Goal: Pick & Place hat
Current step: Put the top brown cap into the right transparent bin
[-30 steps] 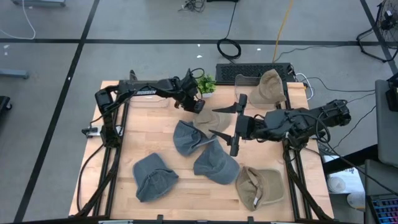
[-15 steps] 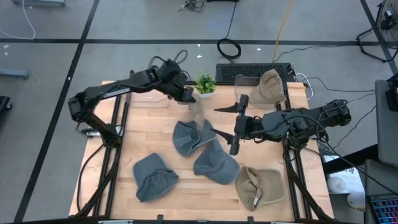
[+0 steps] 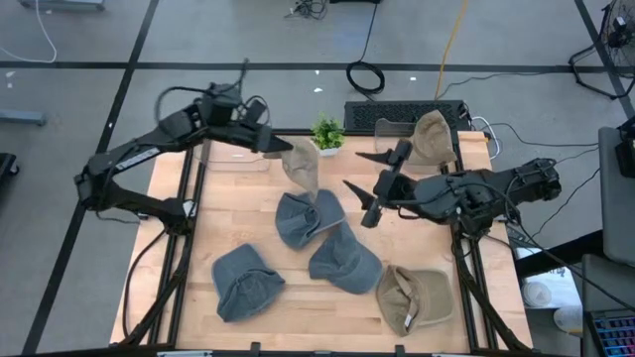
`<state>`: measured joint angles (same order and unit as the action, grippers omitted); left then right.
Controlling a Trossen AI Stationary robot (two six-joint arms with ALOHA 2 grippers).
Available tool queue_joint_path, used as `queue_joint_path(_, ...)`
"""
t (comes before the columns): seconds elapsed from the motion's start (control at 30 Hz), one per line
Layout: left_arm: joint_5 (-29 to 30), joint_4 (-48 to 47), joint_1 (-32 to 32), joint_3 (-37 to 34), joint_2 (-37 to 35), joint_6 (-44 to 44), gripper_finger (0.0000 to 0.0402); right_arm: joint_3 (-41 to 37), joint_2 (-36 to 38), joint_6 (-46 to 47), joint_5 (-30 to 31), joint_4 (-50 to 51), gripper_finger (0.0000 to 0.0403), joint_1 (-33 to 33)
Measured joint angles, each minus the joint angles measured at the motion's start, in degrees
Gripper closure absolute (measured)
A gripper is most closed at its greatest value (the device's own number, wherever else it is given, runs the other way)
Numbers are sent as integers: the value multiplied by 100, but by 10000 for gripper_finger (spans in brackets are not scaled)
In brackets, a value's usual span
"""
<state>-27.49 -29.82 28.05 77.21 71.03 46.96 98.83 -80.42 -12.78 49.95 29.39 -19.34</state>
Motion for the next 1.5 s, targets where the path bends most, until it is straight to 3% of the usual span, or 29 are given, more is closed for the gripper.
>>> queue_joint_path(0.27, -74, -3, 0, 232, -601, 126, 400, -188, -7, -779, 84, 92, 124, 532)
queue_joint_path(0.47, -166, -9, 0, 1078, -665, 139, 400, -205, -7, -1439, -350, -27, 124, 984)
queue_joint_path(0.63, -160, -8, 3, 1861, -615, 137, 400, -203, -5, -2281, -371, -635, 124, 1153)
queue_joint_path(0.77, 0, 9, 4, 2369, -558, 137, 400, -203, -5, -3125, -374, -1068, 124, 1156)
queue_joint_path(1.03, 702, 81, 4, 3230, -216, 64, 400, -203, -16, -3458, -658, -1339, 124, 1154)
queue_joint_path(1.2, 1083, 645, 4, 3509, 101, 133, 400, -205, -170, -4053, -641, -1810, 124, 1228)
queue_joint_path(1.5, 1263, 1354, 4, 3585, 535, 516, 400, -202, -482, -4823, 253, -3406, 124, 1570)
